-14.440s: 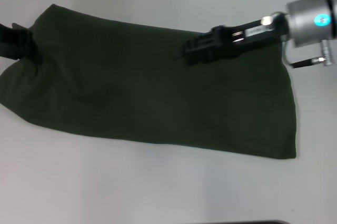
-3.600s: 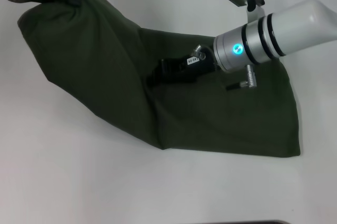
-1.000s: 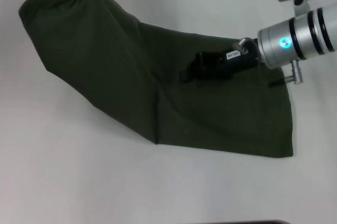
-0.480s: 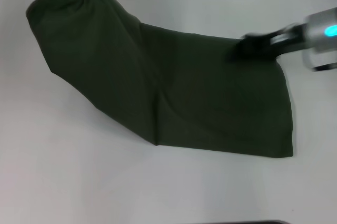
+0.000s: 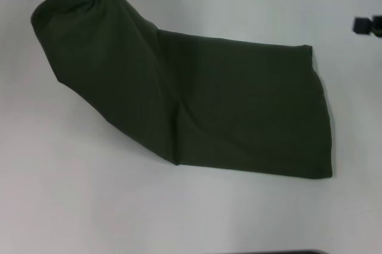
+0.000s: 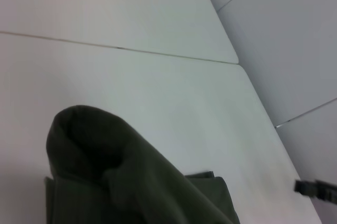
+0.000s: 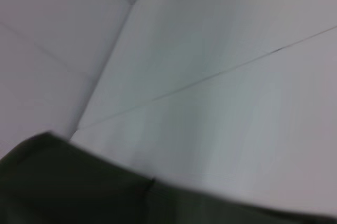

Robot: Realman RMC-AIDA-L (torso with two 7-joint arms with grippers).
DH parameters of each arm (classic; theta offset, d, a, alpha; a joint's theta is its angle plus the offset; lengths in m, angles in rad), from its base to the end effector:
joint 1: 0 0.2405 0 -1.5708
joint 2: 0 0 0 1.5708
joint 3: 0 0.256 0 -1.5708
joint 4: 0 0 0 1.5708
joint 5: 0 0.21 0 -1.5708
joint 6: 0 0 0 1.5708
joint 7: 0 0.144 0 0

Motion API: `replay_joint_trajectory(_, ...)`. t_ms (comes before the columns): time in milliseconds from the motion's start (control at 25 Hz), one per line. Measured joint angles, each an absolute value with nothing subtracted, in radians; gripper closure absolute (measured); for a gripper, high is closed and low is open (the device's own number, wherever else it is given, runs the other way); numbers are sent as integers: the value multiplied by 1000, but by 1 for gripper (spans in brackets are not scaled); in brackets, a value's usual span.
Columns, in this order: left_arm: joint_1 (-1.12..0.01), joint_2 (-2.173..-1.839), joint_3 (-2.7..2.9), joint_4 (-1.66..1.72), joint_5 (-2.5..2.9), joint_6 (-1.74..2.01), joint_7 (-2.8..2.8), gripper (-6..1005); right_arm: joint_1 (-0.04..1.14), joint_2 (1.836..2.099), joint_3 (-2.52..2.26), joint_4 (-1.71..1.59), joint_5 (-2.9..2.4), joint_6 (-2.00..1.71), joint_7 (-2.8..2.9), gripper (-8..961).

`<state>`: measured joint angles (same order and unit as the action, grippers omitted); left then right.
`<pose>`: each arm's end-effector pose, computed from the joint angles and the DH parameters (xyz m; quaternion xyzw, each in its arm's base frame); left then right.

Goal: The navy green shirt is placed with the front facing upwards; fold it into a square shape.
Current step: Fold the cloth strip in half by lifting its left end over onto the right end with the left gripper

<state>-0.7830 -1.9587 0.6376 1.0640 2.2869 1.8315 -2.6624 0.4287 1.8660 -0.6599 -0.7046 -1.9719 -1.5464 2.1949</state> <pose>-0.1773 0.3852 0.1033 -0.8218 -0.5522 -0.1259 0.0617 0.3266 0.3287 0.1025 -0.7688 0.5699 0.2459 0.1541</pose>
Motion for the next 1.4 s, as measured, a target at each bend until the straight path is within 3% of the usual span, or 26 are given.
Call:
replay_joint_trajectory(80, -786, -1959, 640, 1058, 2288, 1832, -2673, 933, 398, 1858, -641, -723, -1972, -1627, 2144, 916)
replay_joint_trajectory(160, -789, -1961, 641, 1057, 2286, 1835, -2685, 932, 371, 1857, -617, -735, -1973, -1675, 2096, 775)
replay_joint_trajectory(440, -817, -1991, 642, 1053, 2278, 1879, -2693, 925, 311, 1860, -573, -739, -1989, -1715, 2010, 770)
replay_joint_trajectory(960, -856, -2154, 702, 1031, 2229, 1805, -2654, 907, 327, 1853, -440, -739, -2062, -1716, 2022, 769)
replay_joint_trajectory(1400, -862, -2162, 885, 845, 2046, 1650, -2616, 892, 357, 1857, -452, -739, -2063, -1711, 2045, 765)
